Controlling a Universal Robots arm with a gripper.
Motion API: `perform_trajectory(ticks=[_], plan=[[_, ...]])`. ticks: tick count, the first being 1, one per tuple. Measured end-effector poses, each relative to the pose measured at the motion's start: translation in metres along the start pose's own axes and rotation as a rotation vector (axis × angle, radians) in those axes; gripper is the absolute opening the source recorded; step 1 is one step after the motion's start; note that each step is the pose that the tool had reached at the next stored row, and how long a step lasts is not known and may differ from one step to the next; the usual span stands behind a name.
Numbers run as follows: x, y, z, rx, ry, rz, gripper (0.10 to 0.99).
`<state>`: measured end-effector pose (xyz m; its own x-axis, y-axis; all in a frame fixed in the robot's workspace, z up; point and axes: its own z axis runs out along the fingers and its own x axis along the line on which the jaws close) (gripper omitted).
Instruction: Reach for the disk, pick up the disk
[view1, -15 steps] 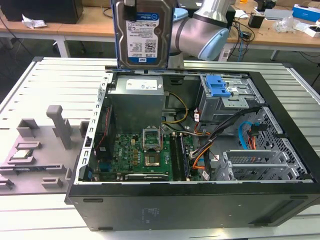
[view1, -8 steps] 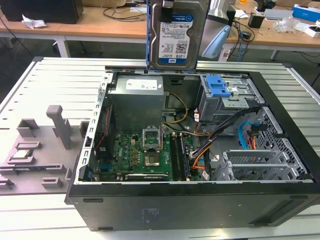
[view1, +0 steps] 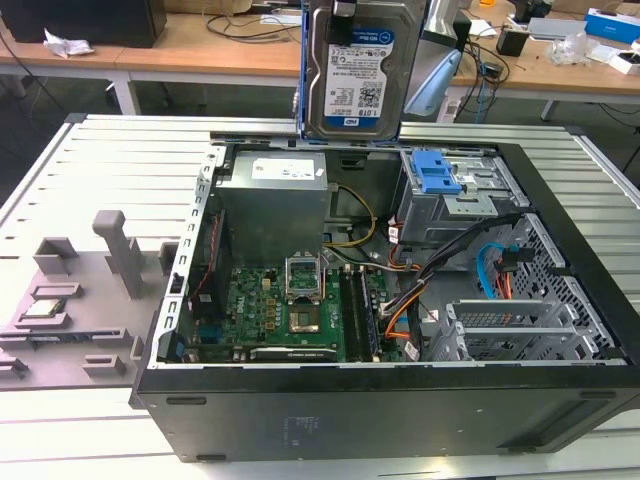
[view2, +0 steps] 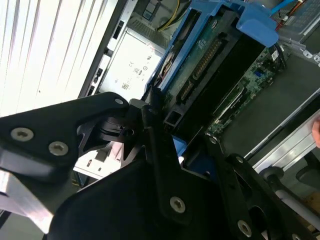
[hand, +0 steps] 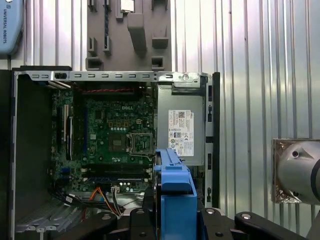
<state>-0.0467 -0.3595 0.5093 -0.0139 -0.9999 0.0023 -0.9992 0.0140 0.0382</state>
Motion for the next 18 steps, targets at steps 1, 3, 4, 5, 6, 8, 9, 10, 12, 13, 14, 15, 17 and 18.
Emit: perform_trajectory(ticks=[1,3,4,5,6,8,9,10,12,13,14,15,17,18], plan=[[0.0013,0.0,0.0,0.0,0.0,0.0,0.369],[0.0044,0.0,0.0,0.0,0.0,0.0,0.369],[0.0061,0.0,0.0,0.0,0.0,0.0,0.369],[0.0076,0.0,0.0,0.0,0.0,0.0,0.369],[0.0092,0.0,0.0,0.0,-0.0001,0.0,0.369],[0.0128,0.0,0.0,0.0,0.0,0.0,0.369],[0.014,-0.0001,0.0,0.0,0.0,0.0,0.369],[0.0154,-0.0001,0.0,0.0,0.0,0.0,0.369],[0.0186,-0.0001,0.0,0.0,0.0,0.0,0.369],[0.0196,-0.0002,0.0,0.0,0.0,0.0,0.369],[0.0208,-0.0002,0.0,0.0,0.0001,0.0,0.369],[0.0218,-0.0002,0.0,0.0,0.0,0.0,0.369],[0.025,-0.0003,0.0,0.0,0.0,0.0,0.369],[0.0261,-0.0003,0.0001,0.0,0.0,0.0,0.369]])
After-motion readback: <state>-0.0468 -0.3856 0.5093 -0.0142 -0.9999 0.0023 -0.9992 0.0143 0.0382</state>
